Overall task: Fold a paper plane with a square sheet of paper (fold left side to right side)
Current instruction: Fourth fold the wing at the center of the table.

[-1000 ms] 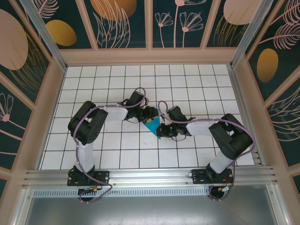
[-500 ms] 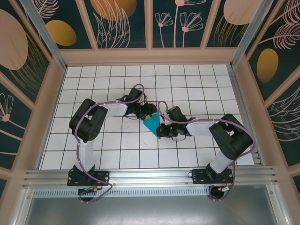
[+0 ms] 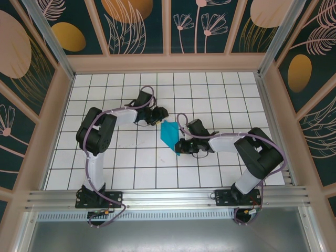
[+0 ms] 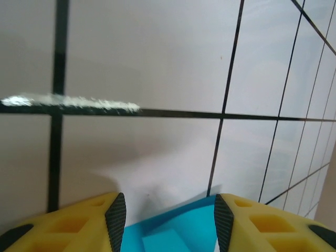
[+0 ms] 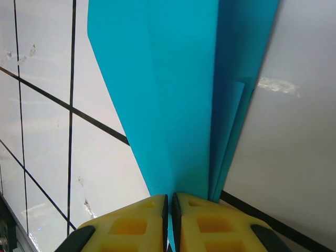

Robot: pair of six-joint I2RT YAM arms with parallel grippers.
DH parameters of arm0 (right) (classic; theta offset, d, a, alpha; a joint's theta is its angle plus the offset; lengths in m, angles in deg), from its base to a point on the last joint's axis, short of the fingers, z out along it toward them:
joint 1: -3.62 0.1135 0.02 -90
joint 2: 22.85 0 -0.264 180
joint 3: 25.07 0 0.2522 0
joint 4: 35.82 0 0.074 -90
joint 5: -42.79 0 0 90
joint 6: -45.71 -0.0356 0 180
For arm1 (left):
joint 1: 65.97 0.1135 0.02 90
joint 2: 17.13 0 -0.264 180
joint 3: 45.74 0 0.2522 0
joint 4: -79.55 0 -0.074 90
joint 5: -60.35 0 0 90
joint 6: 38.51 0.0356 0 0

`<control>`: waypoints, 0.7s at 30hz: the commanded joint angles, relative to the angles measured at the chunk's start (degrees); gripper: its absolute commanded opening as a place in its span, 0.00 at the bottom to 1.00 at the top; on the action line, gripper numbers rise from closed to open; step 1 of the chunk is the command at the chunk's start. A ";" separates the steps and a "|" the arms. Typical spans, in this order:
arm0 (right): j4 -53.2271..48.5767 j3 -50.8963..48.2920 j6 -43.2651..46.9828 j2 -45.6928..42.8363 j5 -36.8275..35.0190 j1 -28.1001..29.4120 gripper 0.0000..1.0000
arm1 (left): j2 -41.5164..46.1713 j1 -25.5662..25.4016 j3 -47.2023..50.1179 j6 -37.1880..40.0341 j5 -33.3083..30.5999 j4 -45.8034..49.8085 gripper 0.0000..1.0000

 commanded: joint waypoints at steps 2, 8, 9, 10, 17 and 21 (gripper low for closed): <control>-9.09 -2.78 -0.31 2.37 -2.14 1.12 0.16 | 6.95 0.48 -0.26 3.65 -2.83 3.20 0.51; -8.13 -2.87 -0.67 2.76 -2.94 1.11 0.15 | 17.70 -0.84 10.11 2.87 -0.97 1.16 0.50; -7.93 -2.87 -0.67 2.91 -3.00 1.12 0.15 | 18.88 -1.76 12.39 2.29 -0.36 0.47 0.50; -7.95 -2.87 -0.71 2.98 -3.16 1.12 0.15 | 19.16 -2.63 14.21 1.42 0.49 -0.69 0.50; -7.88 -3.05 -0.84 2.80 -4.00 1.12 0.14 | 17.63 -11.09 20.87 -8.40 3.45 -11.84 0.48; -7.61 -3.07 -0.84 2.84 -4.24 1.12 0.13 | 14.99 -12.84 20.84 -12.21 2.78 -15.85 0.43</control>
